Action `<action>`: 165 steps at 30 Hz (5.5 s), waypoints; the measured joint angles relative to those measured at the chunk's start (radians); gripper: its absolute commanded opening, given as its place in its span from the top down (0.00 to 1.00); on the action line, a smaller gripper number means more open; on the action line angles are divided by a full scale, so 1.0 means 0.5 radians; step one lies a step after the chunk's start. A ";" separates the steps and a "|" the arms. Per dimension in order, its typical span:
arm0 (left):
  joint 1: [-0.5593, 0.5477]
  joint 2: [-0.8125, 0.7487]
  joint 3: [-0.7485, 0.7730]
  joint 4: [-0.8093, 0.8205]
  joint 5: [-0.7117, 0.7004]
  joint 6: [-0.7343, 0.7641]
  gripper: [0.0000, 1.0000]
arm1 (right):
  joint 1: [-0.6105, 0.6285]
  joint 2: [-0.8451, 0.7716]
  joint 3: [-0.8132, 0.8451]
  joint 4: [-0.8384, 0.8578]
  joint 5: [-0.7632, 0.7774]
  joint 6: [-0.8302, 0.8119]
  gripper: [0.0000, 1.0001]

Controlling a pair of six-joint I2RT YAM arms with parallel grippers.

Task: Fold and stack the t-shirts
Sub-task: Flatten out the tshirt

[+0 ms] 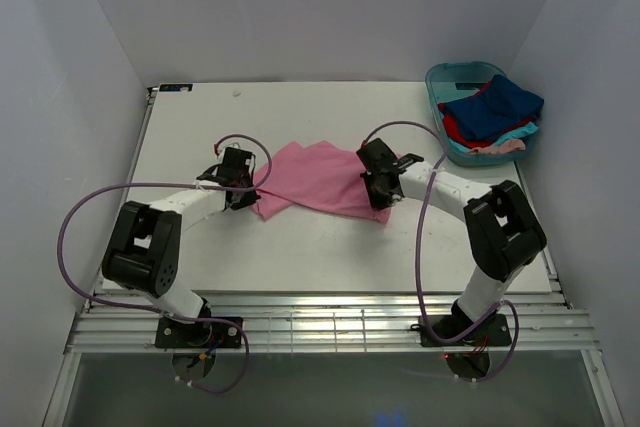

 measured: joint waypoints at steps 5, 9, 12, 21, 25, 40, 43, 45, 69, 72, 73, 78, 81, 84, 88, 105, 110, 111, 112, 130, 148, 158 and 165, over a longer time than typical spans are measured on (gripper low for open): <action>-0.014 -0.319 0.105 -0.191 -0.092 0.021 1.00 | 0.000 -0.230 0.354 -0.253 0.114 -0.024 0.92; -0.014 -0.592 0.500 -0.314 -0.183 0.083 1.00 | 0.001 -0.470 0.789 -0.355 0.230 -0.085 0.92; -0.014 -0.754 0.802 -0.393 -0.227 0.143 1.00 | 0.000 -0.594 1.089 -0.435 0.320 -0.131 0.92; -0.014 -0.986 1.613 -0.912 -0.274 0.211 1.00 | 0.004 -0.889 1.781 -0.820 0.418 -0.241 0.91; -0.014 -1.050 1.922 -1.176 -0.242 0.158 1.00 | 0.004 -1.019 2.023 -0.879 0.386 -0.235 0.86; 0.052 -0.311 1.270 -0.919 -0.272 0.134 0.99 | -0.273 -0.533 1.340 -0.111 0.445 -0.191 0.92; 0.169 0.100 1.188 -0.785 -0.298 0.148 0.77 | -0.440 -0.171 1.214 0.032 0.422 -0.169 0.92; 0.233 0.286 1.186 -0.714 -0.322 0.187 0.43 | -0.505 0.011 1.219 0.038 0.407 -0.170 0.89; 0.248 0.299 0.527 -0.334 -0.491 0.291 0.30 | 0.605 -0.780 -0.142 -0.053 -0.202 0.218 0.48; 0.248 0.309 0.496 -0.261 -0.491 0.299 0.30 | 0.690 -0.770 -0.227 -0.086 -0.208 0.278 0.48; 0.248 0.309 0.483 -0.216 -0.491 0.307 0.30 | 0.713 -0.765 -0.240 -0.093 -0.205 0.298 0.48; 0.248 0.298 0.394 0.011 -0.491 0.349 0.31 | 0.824 -0.760 -0.259 -0.087 -0.206 0.373 0.48; 0.248 0.269 0.324 0.127 -0.486 0.381 0.31 | 0.856 -0.739 -0.261 -0.081 -0.208 0.406 0.49; 0.248 0.265 0.316 0.211 -0.475 0.415 0.32 | 0.881 -0.663 -0.262 -0.080 -0.211 0.424 0.50; 0.248 0.272 0.316 0.336 -0.462 0.455 0.37 | 0.919 -0.580 -0.263 -0.090 -0.214 0.446 0.51; 0.248 0.575 0.443 0.504 -0.417 0.552 0.55 | 1.086 -0.574 -0.322 -0.218 -0.266 0.528 0.49; 0.248 0.597 0.465 0.520 -0.401 0.558 0.63 | 1.108 -0.573 -0.365 -0.217 -0.324 0.522 0.48; 0.248 0.603 0.471 0.526 -0.397 0.563 0.66 | 1.112 -0.572 -0.378 -0.216 -0.339 0.520 0.48; 0.248 0.611 0.476 0.538 -0.393 0.567 0.68 | 1.113 -0.571 -0.391 -0.215 -0.353 0.517 0.48; 0.248 0.583 0.448 0.539 -0.389 0.597 0.96 | 1.147 -0.382 -0.522 0.056 -0.499 0.445 0.47; 0.248 0.330 0.384 0.380 -0.461 0.587 1.00 | 1.192 -0.290 -0.494 0.269 -0.198 0.578 0.92; 0.247 -0.236 0.494 0.039 -0.568 0.565 1.00 | 1.128 -0.570 0.145 -0.535 0.568 0.529 0.92; 0.247 -0.315 0.993 -0.266 -0.574 0.566 1.00 | 0.671 -0.838 0.855 -0.690 1.035 0.248 0.92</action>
